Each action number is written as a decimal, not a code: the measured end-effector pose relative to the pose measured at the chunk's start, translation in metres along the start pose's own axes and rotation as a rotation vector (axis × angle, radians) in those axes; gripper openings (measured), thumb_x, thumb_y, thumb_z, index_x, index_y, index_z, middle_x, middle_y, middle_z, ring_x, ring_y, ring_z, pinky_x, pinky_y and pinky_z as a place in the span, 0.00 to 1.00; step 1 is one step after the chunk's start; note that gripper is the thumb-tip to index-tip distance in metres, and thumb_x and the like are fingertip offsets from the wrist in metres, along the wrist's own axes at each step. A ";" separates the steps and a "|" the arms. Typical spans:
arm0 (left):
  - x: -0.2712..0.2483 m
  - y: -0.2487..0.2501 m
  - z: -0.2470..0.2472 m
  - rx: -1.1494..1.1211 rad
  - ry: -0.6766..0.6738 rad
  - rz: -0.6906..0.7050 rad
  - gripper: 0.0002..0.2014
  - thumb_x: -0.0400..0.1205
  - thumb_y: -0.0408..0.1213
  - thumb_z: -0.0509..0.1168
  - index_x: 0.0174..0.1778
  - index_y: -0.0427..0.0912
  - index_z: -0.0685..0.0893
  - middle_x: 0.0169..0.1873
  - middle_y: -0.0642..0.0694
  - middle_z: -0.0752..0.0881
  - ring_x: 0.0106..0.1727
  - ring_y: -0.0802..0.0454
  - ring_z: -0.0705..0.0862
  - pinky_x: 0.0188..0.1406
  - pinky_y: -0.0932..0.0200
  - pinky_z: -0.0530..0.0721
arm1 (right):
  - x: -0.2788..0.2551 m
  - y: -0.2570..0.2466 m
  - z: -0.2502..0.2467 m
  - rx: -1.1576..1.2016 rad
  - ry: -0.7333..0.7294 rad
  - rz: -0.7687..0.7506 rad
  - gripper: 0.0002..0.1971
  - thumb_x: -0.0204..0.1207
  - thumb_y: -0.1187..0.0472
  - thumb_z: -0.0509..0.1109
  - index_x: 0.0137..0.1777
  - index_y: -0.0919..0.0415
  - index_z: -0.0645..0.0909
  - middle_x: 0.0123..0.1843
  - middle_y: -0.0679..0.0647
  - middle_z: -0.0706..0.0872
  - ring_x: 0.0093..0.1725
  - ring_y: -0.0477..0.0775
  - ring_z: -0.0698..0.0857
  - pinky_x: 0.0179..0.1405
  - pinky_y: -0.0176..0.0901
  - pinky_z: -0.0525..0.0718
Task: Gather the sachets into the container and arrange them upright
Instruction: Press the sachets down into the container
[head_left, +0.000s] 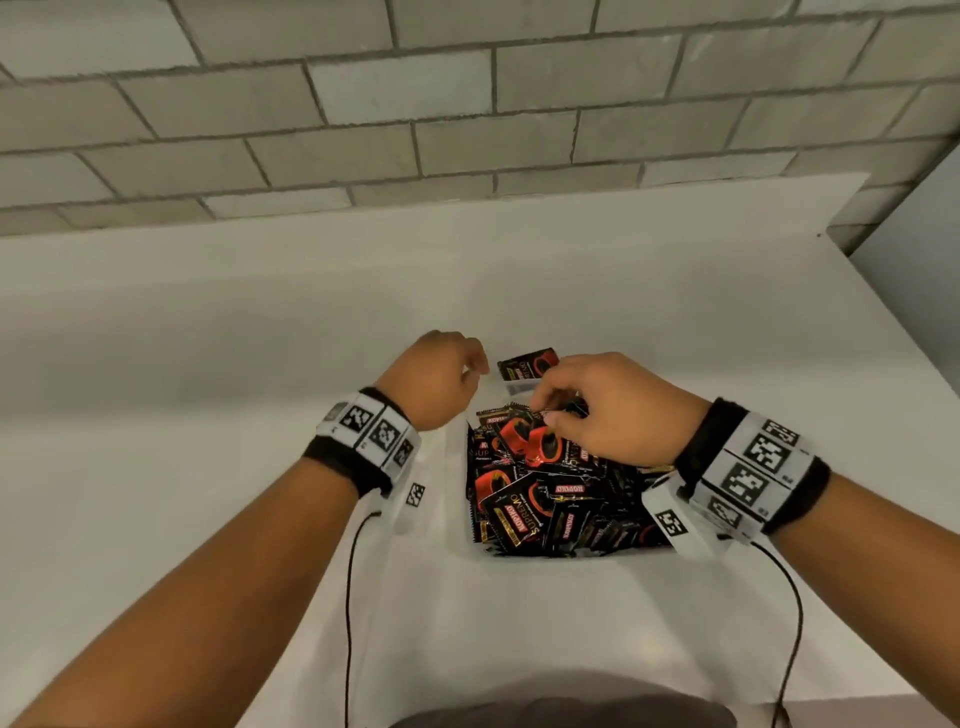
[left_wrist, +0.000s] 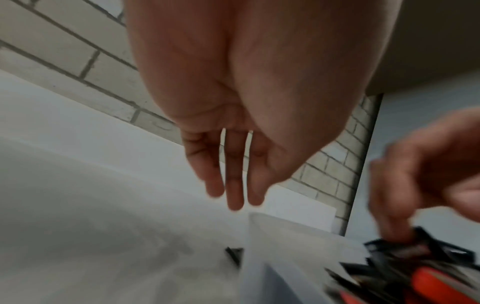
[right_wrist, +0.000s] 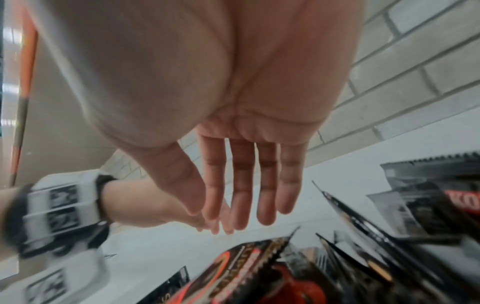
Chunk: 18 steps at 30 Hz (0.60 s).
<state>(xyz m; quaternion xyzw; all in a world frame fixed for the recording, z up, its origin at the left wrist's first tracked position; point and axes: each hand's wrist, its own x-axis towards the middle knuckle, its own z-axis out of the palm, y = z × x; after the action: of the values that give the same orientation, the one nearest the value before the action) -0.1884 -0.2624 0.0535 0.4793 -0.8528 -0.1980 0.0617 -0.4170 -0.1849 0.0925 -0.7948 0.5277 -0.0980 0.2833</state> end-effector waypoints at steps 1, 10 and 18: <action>0.012 -0.004 -0.004 0.035 -0.086 -0.005 0.12 0.88 0.33 0.62 0.64 0.44 0.87 0.61 0.44 0.86 0.62 0.45 0.83 0.56 0.59 0.72 | -0.002 0.001 0.000 -0.019 -0.005 0.001 0.09 0.81 0.57 0.71 0.59 0.50 0.87 0.53 0.44 0.86 0.53 0.45 0.84 0.58 0.45 0.83; 0.093 -0.008 0.032 0.050 -0.254 -0.110 0.29 0.84 0.55 0.69 0.76 0.43 0.78 0.70 0.41 0.79 0.68 0.42 0.81 0.70 0.47 0.79 | -0.041 0.022 -0.004 -0.049 0.375 0.018 0.07 0.78 0.60 0.73 0.50 0.47 0.89 0.49 0.43 0.83 0.53 0.46 0.73 0.53 0.39 0.72; 0.096 -0.019 0.041 0.037 -0.239 -0.053 0.13 0.78 0.43 0.77 0.54 0.46 0.83 0.59 0.46 0.80 0.54 0.47 0.81 0.54 0.54 0.79 | -0.055 0.046 0.003 -0.113 0.250 0.297 0.20 0.78 0.57 0.71 0.71 0.50 0.80 0.67 0.50 0.76 0.67 0.54 0.73 0.68 0.43 0.73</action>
<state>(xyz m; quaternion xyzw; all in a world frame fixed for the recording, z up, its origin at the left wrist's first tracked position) -0.2363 -0.3411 0.0006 0.4756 -0.8446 -0.2397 -0.0546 -0.4747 -0.1476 0.0729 -0.7045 0.6748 -0.1232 0.1820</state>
